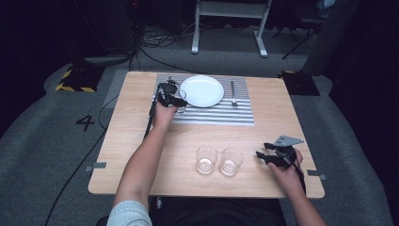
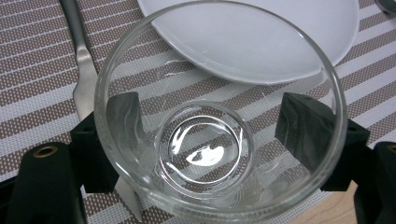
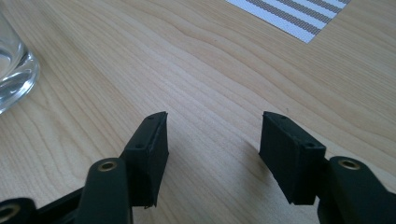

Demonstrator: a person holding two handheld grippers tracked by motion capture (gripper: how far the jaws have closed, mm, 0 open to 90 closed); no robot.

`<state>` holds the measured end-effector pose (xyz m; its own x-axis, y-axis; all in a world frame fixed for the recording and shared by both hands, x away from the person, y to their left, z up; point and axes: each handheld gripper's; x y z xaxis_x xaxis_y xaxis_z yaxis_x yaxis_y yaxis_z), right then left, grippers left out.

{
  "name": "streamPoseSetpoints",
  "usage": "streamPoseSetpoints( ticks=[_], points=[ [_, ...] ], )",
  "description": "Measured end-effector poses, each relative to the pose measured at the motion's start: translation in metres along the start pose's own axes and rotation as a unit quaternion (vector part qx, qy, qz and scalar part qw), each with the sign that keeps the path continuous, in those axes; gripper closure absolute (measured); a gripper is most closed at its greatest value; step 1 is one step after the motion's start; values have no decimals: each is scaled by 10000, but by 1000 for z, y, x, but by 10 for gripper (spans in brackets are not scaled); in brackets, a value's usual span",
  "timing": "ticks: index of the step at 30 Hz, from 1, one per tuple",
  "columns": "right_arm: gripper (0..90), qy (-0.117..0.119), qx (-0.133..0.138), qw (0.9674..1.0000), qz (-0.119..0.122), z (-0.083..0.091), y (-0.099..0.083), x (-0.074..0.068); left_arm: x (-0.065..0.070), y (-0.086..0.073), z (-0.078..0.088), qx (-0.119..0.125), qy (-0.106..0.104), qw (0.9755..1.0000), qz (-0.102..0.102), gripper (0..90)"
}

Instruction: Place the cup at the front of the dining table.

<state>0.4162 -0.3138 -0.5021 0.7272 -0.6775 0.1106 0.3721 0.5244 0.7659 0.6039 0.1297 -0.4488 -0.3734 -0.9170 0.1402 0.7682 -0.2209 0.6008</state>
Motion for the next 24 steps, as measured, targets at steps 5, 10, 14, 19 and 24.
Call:
streamPoseSetpoints(
  ticks=[5, 10, 14, 19, 24],
  points=[
    [424, -5, -1, 10000, 34, 0, 0, 0, 4, 0, 0, 9, 96, 9999, -108, 198],
    [424, -6, -11, 10000, 40, 0, 0, 0, 9, -1, 1, -147, 200, 9987, -446, 195],
    [424, -8, -15, 10000, 37, 0, 0, 0, 9, -1, 2, -258, 215, 9985, -429, 195],
    [424, -19, -12, 10000, 28, 0, 0, 0, 11, -2, 5, -109, 313, 9988, -354, 158],
    [424, 0, -5, 10000, 31, 0, 0, 0, 11, -2, 15, 118, 256, 9988, -397, 136]
  ],
)
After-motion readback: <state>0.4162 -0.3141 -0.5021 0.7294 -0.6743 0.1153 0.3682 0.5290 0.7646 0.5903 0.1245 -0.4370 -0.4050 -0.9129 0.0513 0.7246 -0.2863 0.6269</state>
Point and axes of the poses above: each handheld gripper's, and its own axes: z roughly backward along the jaws, y roughly out of its top, x roughly to its right, and after that the axes turned 4 degrees about z, right-handed
